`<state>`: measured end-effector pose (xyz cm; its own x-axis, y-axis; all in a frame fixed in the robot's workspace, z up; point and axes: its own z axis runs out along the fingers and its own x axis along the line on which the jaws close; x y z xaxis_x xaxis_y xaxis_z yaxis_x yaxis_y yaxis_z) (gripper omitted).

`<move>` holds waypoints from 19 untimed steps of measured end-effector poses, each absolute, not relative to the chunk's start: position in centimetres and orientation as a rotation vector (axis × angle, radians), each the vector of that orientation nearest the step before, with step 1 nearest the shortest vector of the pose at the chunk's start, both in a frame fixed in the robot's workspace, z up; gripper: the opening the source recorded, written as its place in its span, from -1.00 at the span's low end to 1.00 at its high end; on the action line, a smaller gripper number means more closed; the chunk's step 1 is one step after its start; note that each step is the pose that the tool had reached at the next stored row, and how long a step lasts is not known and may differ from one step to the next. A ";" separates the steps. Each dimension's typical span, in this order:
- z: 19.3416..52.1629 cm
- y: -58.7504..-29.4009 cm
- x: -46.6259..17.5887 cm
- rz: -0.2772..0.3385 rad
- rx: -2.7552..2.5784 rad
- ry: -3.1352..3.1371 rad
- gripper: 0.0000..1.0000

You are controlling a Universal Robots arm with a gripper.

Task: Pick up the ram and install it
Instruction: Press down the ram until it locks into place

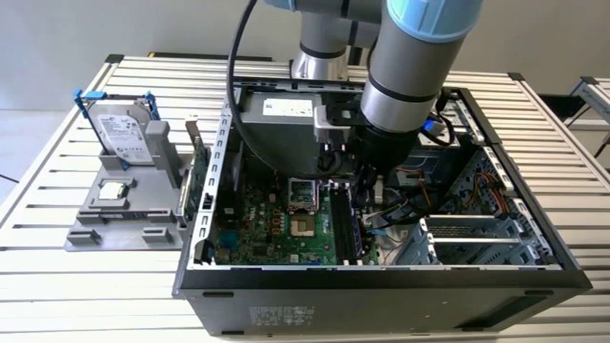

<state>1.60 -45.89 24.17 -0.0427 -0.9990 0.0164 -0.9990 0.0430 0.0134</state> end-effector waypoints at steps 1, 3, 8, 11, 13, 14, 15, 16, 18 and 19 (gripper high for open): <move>24.1 -45.9 1.6 0.003 2.158 -2.254 -1.00; 23.9 -45.9 1.6 0.003 2.157 -2.255 -1.00; 23.3 -45.8 1.6 0.003 2.156 -2.255 -1.00; 22.9 -45.8 1.6 0.003 2.156 -2.256 -1.00; 22.7 -45.8 1.6 0.003 2.156 -2.256 -1.00; 22.5 -45.7 1.6 0.003 2.155 -2.256 -1.00; 22.4 -45.7 1.6 0.003 2.155 -2.256 -1.00; 22.2 -45.7 1.6 0.004 2.154 -2.256 -1.00; 21.9 -45.7 1.6 0.004 2.154 -2.256 -1.00; 21.8 -45.7 1.6 0.004 2.153 -2.257 -1.00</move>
